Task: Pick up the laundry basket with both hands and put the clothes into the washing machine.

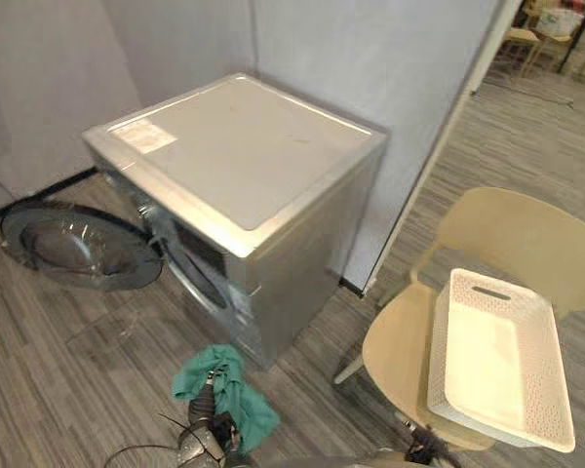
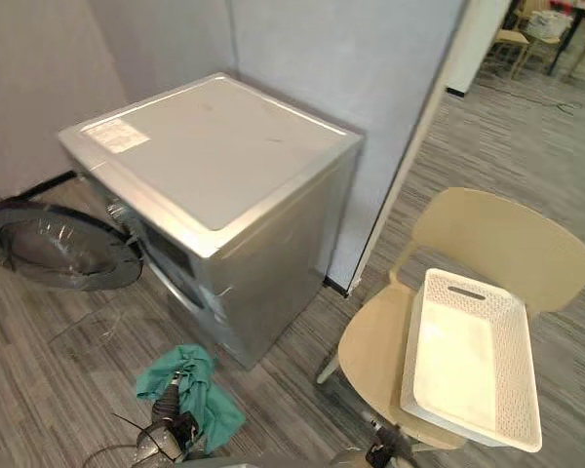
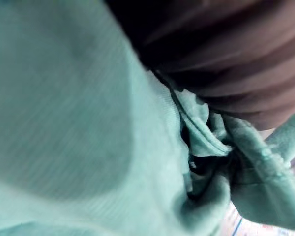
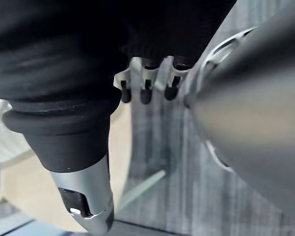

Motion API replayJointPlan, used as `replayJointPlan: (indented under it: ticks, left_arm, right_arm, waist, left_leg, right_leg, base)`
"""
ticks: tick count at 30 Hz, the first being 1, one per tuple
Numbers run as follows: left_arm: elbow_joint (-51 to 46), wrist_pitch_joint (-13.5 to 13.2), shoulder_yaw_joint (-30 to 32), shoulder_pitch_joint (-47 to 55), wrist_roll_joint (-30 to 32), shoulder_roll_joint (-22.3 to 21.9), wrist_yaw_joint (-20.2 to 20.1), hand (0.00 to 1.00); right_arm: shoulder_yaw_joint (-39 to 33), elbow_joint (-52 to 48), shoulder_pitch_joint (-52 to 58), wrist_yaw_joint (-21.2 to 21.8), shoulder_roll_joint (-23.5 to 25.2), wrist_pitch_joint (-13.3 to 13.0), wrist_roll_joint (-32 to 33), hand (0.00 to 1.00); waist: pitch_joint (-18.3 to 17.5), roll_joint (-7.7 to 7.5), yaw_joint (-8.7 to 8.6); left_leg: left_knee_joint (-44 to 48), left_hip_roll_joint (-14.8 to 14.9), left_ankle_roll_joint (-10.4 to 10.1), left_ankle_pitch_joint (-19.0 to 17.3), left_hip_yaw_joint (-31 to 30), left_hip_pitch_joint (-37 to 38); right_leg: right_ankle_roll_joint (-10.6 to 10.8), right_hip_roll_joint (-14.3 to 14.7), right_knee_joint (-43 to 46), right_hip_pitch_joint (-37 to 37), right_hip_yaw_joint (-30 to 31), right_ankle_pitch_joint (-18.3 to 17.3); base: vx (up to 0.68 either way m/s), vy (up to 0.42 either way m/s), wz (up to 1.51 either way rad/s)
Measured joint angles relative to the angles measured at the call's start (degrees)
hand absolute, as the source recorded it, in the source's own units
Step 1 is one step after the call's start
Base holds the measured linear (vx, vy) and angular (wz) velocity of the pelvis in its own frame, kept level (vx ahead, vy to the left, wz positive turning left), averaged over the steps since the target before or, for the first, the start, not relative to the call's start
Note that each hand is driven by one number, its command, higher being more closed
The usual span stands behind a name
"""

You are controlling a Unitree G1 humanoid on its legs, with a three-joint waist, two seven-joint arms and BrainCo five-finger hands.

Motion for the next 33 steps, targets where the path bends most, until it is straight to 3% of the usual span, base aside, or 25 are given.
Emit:
replayJointPlan:
  ticks: [1,3,5,6,8,10,12,13,15,17,19,20,21,22,23,25,28,29,30,31,33]
  left_arm:
    - [-0.3,0.0,-1.6,0.6,0.0,1.3,-0.1,1.00]
    - [-3.2,0.0,-3.6,1.3,-0.1,2.3,-0.2,1.00]
    - [-6.7,-0.1,-5.8,1.3,-0.1,3.2,-0.7,1.00]
    - [-7.7,-0.3,-6.3,1.0,-0.1,3.7,-0.8,1.00]
    - [-7.8,-0.3,-6.3,0.8,0.1,3.7,-0.8,1.00]
    - [-7.8,-0.3,-6.4,1.4,1.3,3.4,-0.6,1.00]
    - [-7.8,-0.3,-5.8,1.9,2.2,3.9,-0.5,1.00]
    - [-7.5,-0.3,-5.5,2.3,2.2,4.1,-0.4,1.00]
    - [-5.9,-0.3,-5.8,2.0,2.3,3.5,-0.4,1.00]
    - [-2.6,0.0,-5.9,0.9,2.4,2.8,-0.5,1.00]
    - [-1.2,0.5,-6.0,-0.1,3.3,1.9,-0.6,1.00]
    - [-1.5,0.7,-6.7,-0.6,3.5,0.5,-0.6,1.00]
    - [-1.5,0.5,-7.8,-1.4,3.5,-0.3,-0.8,1.00]
    - [-1.3,0.3,-7.9,-2.0,3.6,0.1,-0.8,1.00]
    - [1.6,1.0,-8.4,-3.5,4.0,-1.1,-0.7,1.00]
    - [1.2,1.3,-10.5,-3.2,4.4,-1.0,-0.8,1.00]
    - [-4.5,1.0,-11.9,-1.6,3.9,-1.3,-0.9,1.00]
    - [-5.8,0.8,-11.9,-1.2,3.8,-1.3,-1.1,1.00]
    - [-7.4,0.4,-11.9,-0.6,3.8,-1.3,-1.9,1.00]
    - [-7.9,0.5,-11.9,0.5,3.8,-1.5,-2.0,1.00]
    - [-7.9,0.6,-11.6,1.8,3.8,-1.6,-1.8,1.00]
  right_arm:
    - [0.0,0.2,0.7,-0.5,0.4,0.1,0.7,0.00]
    - [0.2,0.1,0.7,-1.4,0.0,-0.1,1.3,0.00]
    - [0.3,0.1,0.1,-1.9,-0.4,-0.1,2.6,0.00]
    - [0.4,0.1,-0.3,-2.6,-0.5,-0.1,3.0,0.00]
    - [1.6,-0.3,-0.8,-2.9,-1.1,-0.1,3.0,0.00]
    - [2.5,-2.8,-1.0,-3.1,-1.0,-0.2,3.1,0.00]
    - [2.4,-3.7,-0.9,-2.7,-0.1,-0.2,3.6,0.00]
    - [2.4,-4.1,-0.8,-2.4,1.0,-0.4,3.6,0.00]
    - [2.8,-3.8,-0.6,-1.8,1.6,-0.3,3.7,0.00]
    - [2.5,-3.7,-0.5,-1.1,1.7,-0.3,3.7,0.00]
    - [1.4,-3.7,-0.2,-1.1,1.7,-0.4,3.6,0.00]
    - [-0.2,-3.8,0.5,-1.1,1.6,-0.8,4.0,0.00]
    - [-0.3,-4.0,1.2,-1.2,1.3,-1.6,4.8,0.00]
    - [0.2,-3.8,1.5,-1.2,1.5,-1.9,5.1,0.00]
    - [-0.3,-2.5,1.6,-1.1,0.9,-1.8,5.3,0.00]
    - [-0.3,-1.9,1.9,-1.3,1.2,-1.7,5.3,0.00]
    - [2.4,-2.0,1.1,-1.3,-1.0,-1.6,4.6,0.00]
    - [2.6,-2.0,0.6,-1.3,-0.9,-1.6,4.6,0.00]
    - [2.7,-2.0,-0.5,-1.2,-1.2,-1.7,4.5,0.00]
    - [2.7,-2.0,-0.8,-1.2,-1.6,-1.7,4.5,0.00]
    - [3.6,-2.2,-0.8,-1.3,-1.5,-1.7,4.5,0.00]
  waist:
    - [-0.2,-0.47,0.01]
    - [-0.1,-0.42,0.76]
    - [0.1,0.19,1.43]
    - [-0.3,-0.33,1.91]
    - [-0.1,0.36,2.67]
    - [0.7,1.77,2.57]
    - [0.6,1.78,2.72]
    - [0.1,0.90,2.40]
    - [-0.8,-0.55,2.61]
    - [-1.3,-1.33,2.48]
    - [-1.4,-1.45,2.40]
    - [-0.8,0.47,2.32]
    - [-1.9,0.45,1.54]
    - [-1.9,-1.25,0.99]
    - [-1.1,-0.68,0.62]
    - [-0.6,0.08,0.61]
    - [-0.6,2.56,1.14]
    - [-0.3,2.40,1.23]
    - [0.5,3.58,1.43]
    - [0.7,3.77,2.10]
    - [0.6,3.80,2.63]
  left_leg:
    - [0.9,-0.9,-0.7,-0.8,-0.1,-0.4]
    - [4.6,-1.2,0.4,-3.4,-0.2,-2.9]
    - [10.1,-1.5,1.4,-6.8,-0.7,-6.7]
    - [12.9,-2.0,2.3,-8.5,-1.0,-8.8]
    - [15.0,-2.5,2.9,-9.6,-1.1,-10.8]
    - [14.1,-2.9,3.1,-9.6,-2.4,-11.0]
    - [12.3,-3.0,3.6,-8.5,-4.8,-10.8]
    - [10.1,-3.5,3.6,-6.8,-6.7,-9.9]
    - [6.6,-4.4,3.0,-4.3,-8.4,-9.7]
    - [3.0,-5.0,2.3,-1.3,-10.1,-9.3]
    - [-2.0,-4.3,1.6,2.5,-12.3,-7.8]
    - [-7.2,-2.8,1.8,5.9,-13.7,-5.9]
    - [-10.2,-2.2,1.5,7.5,-15.5,-6.4]
    - [-10.3,-3.3,1.5,7.6,-16.2,-6.8]
    - [-8.4,-3.7,1.4,7.6,-18.0,-6.6]
    - [-2.7,-4.6,1.5,6.2,-13.1,-6.2]
    - [4.4,-2.8,0.1,4.8,-12.7,-8.4]
    - [7.3,-2.8,0.1,4.9,-12.9,-9.8]
    - [15.2,-2.8,0.0,5.1,-14.8,-13.1]
    - [22.0,-2.9,-2.0,6.3,-16.4,-15.8]
    - [26.8,-3.0,-2.2,8.3,-15.8,-17.9]
  right_leg:
    - [1.3,-0.7,-2.0,1.1,-0.2,3.5]
    - [2.1,-1.5,-2.8,1.3,-0.3,6.7]
    - [1.6,-2.2,-3.5,1.0,-0.5,7.2]
    - [1.2,-3.0,-4.7,1.0,-1.1,7.5]
    - [-1.3,-3.4,-5.7,0.3,-1.9,9.3]
    - [-6.7,-2.1,-4.2,-0.7,1.4,12.5]
    - [-6.9,0.7,1.2,-2.0,7.8,6.9]
    - [-5.6,3.8,4.1,-2.4,10.7,0.6]
    - [-4.7,7.4,3.9,-2.4,12.3,-5.6]
    - [-3.0,8.6,2.6,-1.6,12.9,-8.5]
    - [-2.7,10.3,6.1,-2.3,14.4,-8.7]
    - [-4.6,12.6,11.6,-6.2,18.7,-10.1]
    - [-4.3,17.0,6.0,-5.9,27.4,-12.8]
    - [-3.5,17.2,4.0,-5.3,30.0,-14.8]
    - [-3.9,17.0,5.3,-4.3,27.4,-15.0]
    - [-4.1,16.6,5.1,-1.6,26.9,-15.1]
    - [-4.9,18.8,4.2,0.5,26.4,-15.6]
    - [-5.3,18.8,4.3,0.6,26.3,-16.0]
    - [-5.4,18.8,4.4,1.9,26.2,-16.5]
    - [-5.2,18.9,5.1,2.5,26.5,-17.1]
    - [-4.8,18.0,5.8,3.4,26.7,-18.0]
  base:
    - [-0.01,0.347,0.27]
    - [-0.08,0.283,0.13]
    - [-0.16,0.246,0.12]
    - [-0.16,0.221,0.08]
    - [-0.13,0.168,0.07]
    - [-0.10,0.166,0.26]
    - [0.00,0.045,0.44]
    - [0.07,-0.075,0.53]
    - [0.10,-0.177,0.44]
    - [0.07,-0.236,0.39]
    - [0.07,-0.258,0.51]
    - [0.05,-0.338,0.83]
    - [0.01,-0.310,0.92]
    - [-0.01,-0.310,1.02]
    - [0.07,-0.200,0.69]
    - [0.11,-0.122,0.37]
    - [0.02,-0.114,0.08]
    - [0.00,0.002,0.13]
    - [-0.02,0.043,0.02]
    - [0.00,0.054,-0.06]
    - [0.05,0.055,-0.03]
